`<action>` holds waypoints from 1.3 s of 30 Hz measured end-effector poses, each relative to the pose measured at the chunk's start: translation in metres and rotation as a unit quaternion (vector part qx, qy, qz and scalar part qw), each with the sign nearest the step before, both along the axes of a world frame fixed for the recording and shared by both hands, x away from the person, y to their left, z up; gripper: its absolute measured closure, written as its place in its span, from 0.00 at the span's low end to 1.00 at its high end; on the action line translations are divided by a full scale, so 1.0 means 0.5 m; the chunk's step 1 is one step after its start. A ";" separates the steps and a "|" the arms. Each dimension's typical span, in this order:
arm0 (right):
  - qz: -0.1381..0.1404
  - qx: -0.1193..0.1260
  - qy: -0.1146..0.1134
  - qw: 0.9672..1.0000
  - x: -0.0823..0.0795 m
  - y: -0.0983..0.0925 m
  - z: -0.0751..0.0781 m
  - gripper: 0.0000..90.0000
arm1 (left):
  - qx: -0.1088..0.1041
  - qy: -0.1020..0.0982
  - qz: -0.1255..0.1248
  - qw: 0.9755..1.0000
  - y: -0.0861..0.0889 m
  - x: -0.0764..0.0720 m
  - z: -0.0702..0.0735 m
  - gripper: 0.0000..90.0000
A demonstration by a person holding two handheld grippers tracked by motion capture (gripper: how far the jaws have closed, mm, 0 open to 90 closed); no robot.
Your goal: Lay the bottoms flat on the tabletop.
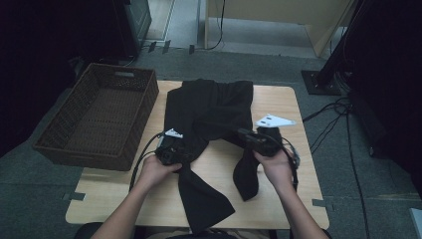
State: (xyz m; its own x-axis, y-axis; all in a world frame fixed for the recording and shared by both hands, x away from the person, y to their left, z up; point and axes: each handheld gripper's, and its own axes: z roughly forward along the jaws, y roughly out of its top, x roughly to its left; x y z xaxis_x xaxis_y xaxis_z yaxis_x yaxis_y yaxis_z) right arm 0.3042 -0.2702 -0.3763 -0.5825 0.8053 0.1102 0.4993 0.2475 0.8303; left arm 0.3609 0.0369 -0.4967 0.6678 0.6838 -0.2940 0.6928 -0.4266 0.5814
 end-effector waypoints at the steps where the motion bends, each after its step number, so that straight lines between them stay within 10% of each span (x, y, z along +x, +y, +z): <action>1: 0.011 0.000 0.003 1.000 0.007 0.025 0.000 0.99 | -0.001 -0.001 0.000 1.000 0.000 0.000 0.000 0.56; 9: 0.115 0.018 0.079 0.990 0.037 0.185 -0.074 0.77 | -0.003 0.002 0.015 1.000 0.020 0.007 0.000 0.57; 14: 0.068 0.016 0.026 0.997 0.052 0.121 -0.064 0.72 | -0.001 0.000 0.015 1.000 0.023 0.008 -0.001 0.57; 21: 0.005 -0.011 0.091 0.996 0.064 0.004 -0.170 0.85 | 0.001 -0.002 0.019 1.000 0.018 0.008 0.000 0.57; 27: -0.005 -0.034 0.087 0.996 0.054 0.004 -0.220 0.79 | 0.000 -0.010 0.020 1.000 0.010 0.010 -0.002 0.58; 32: -0.019 -0.038 0.015 0.999 0.069 0.029 -0.221 0.59 | -0.002 -0.033 0.023 0.999 -0.011 0.025 -0.009 0.60; 39: -0.012 -0.092 0.052 0.994 0.120 0.050 -0.275 0.60 | -0.008 -0.034 0.045 0.998 0.011 0.054 0.009 0.57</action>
